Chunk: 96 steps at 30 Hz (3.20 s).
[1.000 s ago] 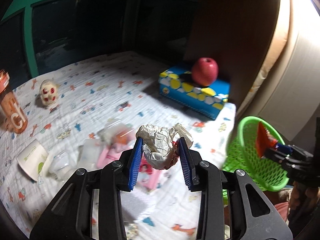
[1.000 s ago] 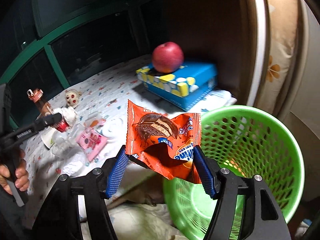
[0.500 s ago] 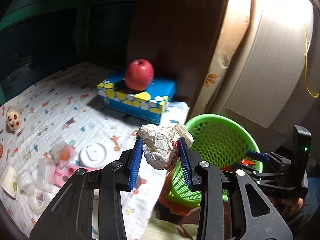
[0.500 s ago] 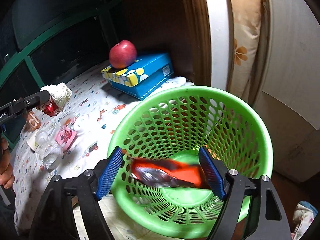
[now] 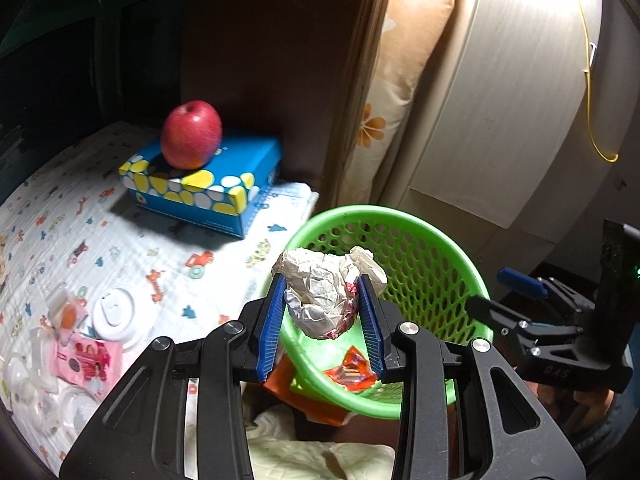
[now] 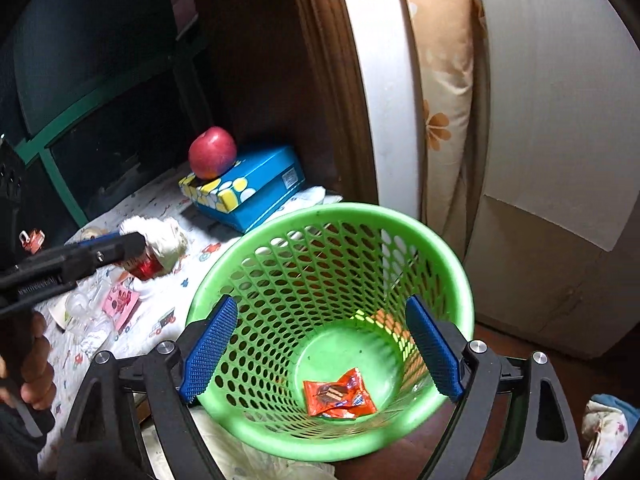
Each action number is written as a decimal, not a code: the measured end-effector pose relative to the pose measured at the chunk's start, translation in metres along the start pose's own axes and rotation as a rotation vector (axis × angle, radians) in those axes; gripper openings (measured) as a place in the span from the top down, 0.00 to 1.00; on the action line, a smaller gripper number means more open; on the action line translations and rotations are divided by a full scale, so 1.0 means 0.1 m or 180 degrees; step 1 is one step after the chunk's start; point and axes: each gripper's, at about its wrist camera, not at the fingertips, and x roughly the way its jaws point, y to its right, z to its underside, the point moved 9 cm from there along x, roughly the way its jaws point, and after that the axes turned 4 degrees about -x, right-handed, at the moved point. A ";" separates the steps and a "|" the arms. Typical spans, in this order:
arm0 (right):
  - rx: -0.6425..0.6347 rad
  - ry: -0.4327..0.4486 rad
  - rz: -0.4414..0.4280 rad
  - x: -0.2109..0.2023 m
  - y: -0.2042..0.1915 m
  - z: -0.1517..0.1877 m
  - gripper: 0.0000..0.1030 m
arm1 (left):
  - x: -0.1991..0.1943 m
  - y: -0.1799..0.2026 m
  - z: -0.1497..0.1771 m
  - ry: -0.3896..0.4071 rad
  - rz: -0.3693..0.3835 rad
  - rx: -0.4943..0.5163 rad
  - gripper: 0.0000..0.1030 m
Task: Collect trash
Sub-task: 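Drop the orange wrapper into the green basket with the right tool while the left tool drops the paper, then move both tools back over the bed toward the remaining trash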
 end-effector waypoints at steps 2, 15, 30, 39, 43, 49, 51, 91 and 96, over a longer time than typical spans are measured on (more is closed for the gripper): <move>0.0037 0.0049 0.0029 -0.05 0.06 -0.02 0.19 | 0.07 0.09 0.04 -0.0050 0.0028 0.0047 0.65; 0.0179 0.0090 0.0020 -0.14 0.20 0.02 0.19 | 0.06 0.36 0.14 -0.0106 0.0294 0.0078 0.41; -0.0068 0.0080 -0.0256 -0.11 -0.36 -0.04 0.18 | -0.41 -0.38 0.25 0.0135 -0.0306 -0.0220 0.40; -0.0394 -0.0036 -0.0584 0.03 -1.03 -0.01 0.18 | -0.80 -1.26 0.45 0.0255 -0.0779 -0.0674 0.40; -0.0534 -0.0095 -0.0752 0.10 -1.34 0.02 0.18 | -1.00 -1.69 0.60 0.0294 -0.0998 -0.0892 0.40; -0.0743 -0.0210 -0.0990 0.22 -1.82 0.12 0.18 | -1.32 -2.29 0.85 0.0361 -0.1391 -0.1217 0.40; -0.0802 -0.0270 -0.1075 0.26 -1.97 0.17 0.18 | -1.42 -2.46 0.94 0.0373 -0.1490 -0.1308 0.40; -0.1804 -0.1094 -0.1639 1.29 -3.87 1.05 0.33 | -2.05 -3.99 1.78 0.0405 -0.1982 -0.2348 0.40; -0.1900 -0.1086 -0.1589 1.32 -3.90 1.08 0.41 | -1.99 -4.19 1.82 0.0389 -0.1970 -0.2410 0.40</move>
